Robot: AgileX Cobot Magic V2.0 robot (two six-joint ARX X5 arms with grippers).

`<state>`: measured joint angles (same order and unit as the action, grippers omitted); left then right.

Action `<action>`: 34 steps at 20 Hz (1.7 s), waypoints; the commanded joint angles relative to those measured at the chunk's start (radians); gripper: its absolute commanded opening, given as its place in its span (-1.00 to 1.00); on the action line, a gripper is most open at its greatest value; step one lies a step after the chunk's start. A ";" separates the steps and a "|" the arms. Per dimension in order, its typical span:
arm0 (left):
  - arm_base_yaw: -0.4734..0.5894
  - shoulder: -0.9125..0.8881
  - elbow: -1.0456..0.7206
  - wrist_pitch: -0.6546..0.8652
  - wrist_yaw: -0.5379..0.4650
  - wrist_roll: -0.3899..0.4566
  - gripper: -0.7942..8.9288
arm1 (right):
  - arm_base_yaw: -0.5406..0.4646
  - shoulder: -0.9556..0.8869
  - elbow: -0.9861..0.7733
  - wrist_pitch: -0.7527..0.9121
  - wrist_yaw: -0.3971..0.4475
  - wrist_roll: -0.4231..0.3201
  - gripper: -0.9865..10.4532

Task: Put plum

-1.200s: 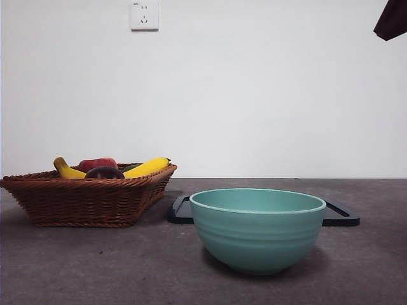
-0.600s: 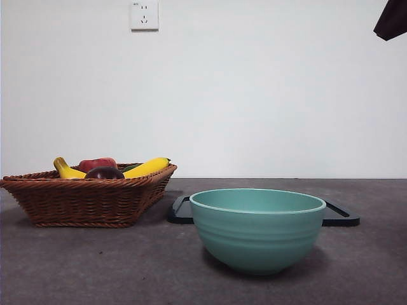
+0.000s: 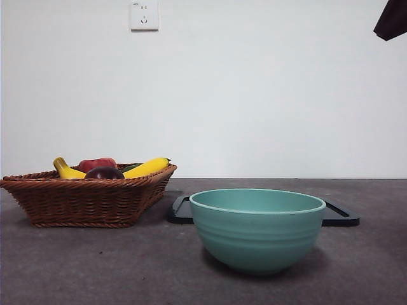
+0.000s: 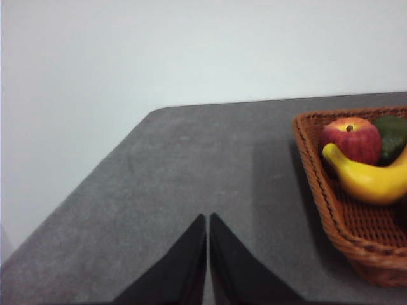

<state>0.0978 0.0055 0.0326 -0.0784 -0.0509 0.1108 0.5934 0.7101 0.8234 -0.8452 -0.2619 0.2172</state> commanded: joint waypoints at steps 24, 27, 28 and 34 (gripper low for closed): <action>0.002 -0.002 -0.021 -0.109 -0.002 -0.022 -0.82 | -0.002 -0.004 0.010 0.019 0.010 -0.046 -0.82; 0.002 -0.003 -0.021 -0.109 -0.002 -0.022 -0.82 | -0.098 -0.042 0.008 0.111 0.081 -0.135 -0.82; 0.002 -0.002 -0.021 -0.109 -0.002 -0.022 -0.82 | -0.150 -0.065 0.008 0.155 0.092 -0.155 -0.82; 0.002 -0.002 -0.021 -0.109 -0.002 -0.022 -0.82 | -0.504 -0.245 -0.119 0.453 0.215 -0.253 -0.82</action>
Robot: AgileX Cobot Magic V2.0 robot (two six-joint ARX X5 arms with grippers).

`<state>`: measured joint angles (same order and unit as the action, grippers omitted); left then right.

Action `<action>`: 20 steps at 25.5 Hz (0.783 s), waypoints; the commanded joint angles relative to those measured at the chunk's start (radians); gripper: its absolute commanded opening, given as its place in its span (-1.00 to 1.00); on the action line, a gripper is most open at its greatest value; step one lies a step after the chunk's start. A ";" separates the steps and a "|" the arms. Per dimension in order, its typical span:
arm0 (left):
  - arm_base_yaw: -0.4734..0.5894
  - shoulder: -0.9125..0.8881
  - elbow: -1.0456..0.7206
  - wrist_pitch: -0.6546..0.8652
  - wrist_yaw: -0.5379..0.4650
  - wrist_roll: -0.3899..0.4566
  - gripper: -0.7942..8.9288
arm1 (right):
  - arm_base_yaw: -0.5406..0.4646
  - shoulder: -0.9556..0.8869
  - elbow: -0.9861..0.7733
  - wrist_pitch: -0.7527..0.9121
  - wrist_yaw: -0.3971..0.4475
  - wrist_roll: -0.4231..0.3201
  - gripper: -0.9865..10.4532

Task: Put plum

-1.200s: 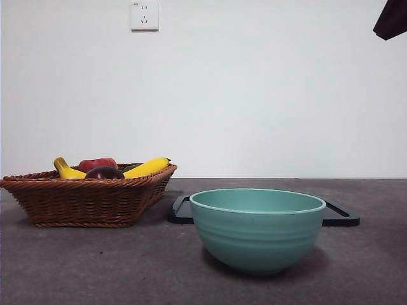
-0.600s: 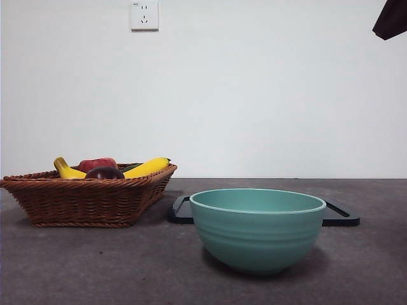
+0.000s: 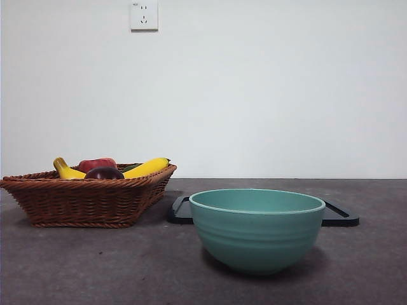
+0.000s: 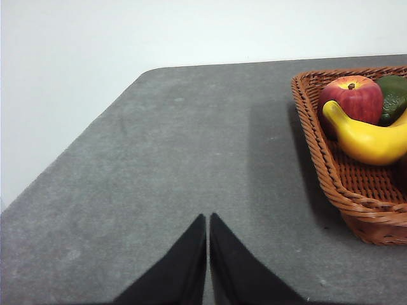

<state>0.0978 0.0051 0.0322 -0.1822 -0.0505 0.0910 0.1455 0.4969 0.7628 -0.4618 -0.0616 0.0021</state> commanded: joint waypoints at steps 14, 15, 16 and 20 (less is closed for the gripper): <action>0.002 -0.002 -0.021 -0.005 -0.002 -0.002 -0.82 | -0.202 -0.426 -0.635 0.476 0.014 -0.043 -0.82; 0.002 -0.002 -0.021 -0.005 -0.002 -0.002 -0.82 | -0.202 -0.439 -0.653 0.481 0.014 -0.043 -0.82; 0.002 -0.002 -0.021 -0.005 -0.002 -0.002 -0.82 | -0.202 -0.455 -0.676 0.485 0.014 -0.043 -0.82; 0.002 -0.002 -0.021 -0.005 -0.002 -0.002 -0.82 | -0.202 -0.487 -0.724 0.484 0.014 -0.040 -0.82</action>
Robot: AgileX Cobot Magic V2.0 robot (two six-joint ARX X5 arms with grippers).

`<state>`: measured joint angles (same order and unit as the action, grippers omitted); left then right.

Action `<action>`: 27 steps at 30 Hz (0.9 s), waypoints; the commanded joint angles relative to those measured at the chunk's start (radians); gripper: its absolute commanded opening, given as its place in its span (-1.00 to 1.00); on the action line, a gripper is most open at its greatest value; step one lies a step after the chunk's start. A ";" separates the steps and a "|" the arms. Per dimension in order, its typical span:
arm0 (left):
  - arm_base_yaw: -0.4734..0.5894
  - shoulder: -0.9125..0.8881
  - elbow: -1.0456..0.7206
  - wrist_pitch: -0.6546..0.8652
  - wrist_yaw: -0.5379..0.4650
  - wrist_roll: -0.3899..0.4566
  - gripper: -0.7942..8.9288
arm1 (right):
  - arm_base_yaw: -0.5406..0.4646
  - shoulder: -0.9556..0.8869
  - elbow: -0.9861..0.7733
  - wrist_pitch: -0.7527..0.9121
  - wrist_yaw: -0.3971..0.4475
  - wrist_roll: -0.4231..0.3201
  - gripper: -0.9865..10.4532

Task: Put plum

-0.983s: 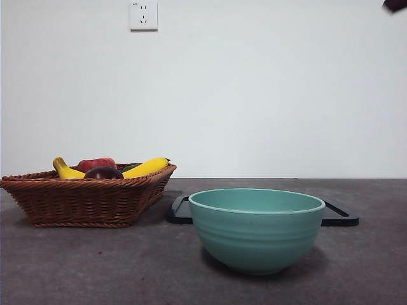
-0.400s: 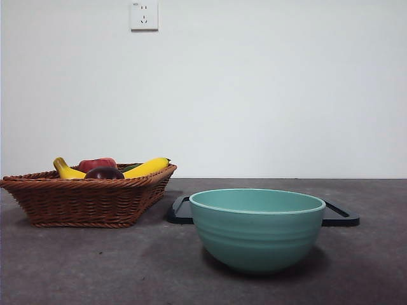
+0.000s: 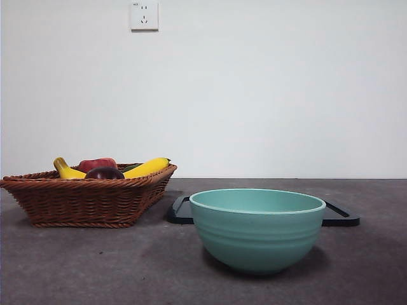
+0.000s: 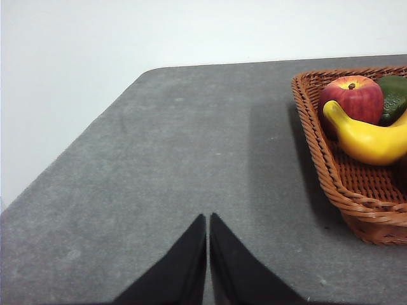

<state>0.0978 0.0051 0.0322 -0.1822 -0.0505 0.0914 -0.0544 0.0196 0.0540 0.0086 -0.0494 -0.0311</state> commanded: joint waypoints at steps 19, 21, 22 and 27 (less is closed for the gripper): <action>0.002 -0.002 -0.021 -0.005 -0.002 -0.002 -0.82 | 0.000 -0.016 -0.043 -0.187 0.002 -0.002 -0.82; 0.002 -0.002 -0.021 -0.005 -0.002 -0.003 -0.82 | 0.000 -0.016 -0.043 -0.186 0.001 -0.002 -0.82; 0.002 -0.002 -0.021 -0.005 -0.002 -0.003 -0.82 | 0.000 -0.016 -0.043 -0.185 0.001 -0.002 -0.82; 0.002 -0.002 -0.021 -0.005 -0.002 -0.003 -0.82 | -0.001 -0.016 -0.043 -0.164 0.001 -0.002 -0.82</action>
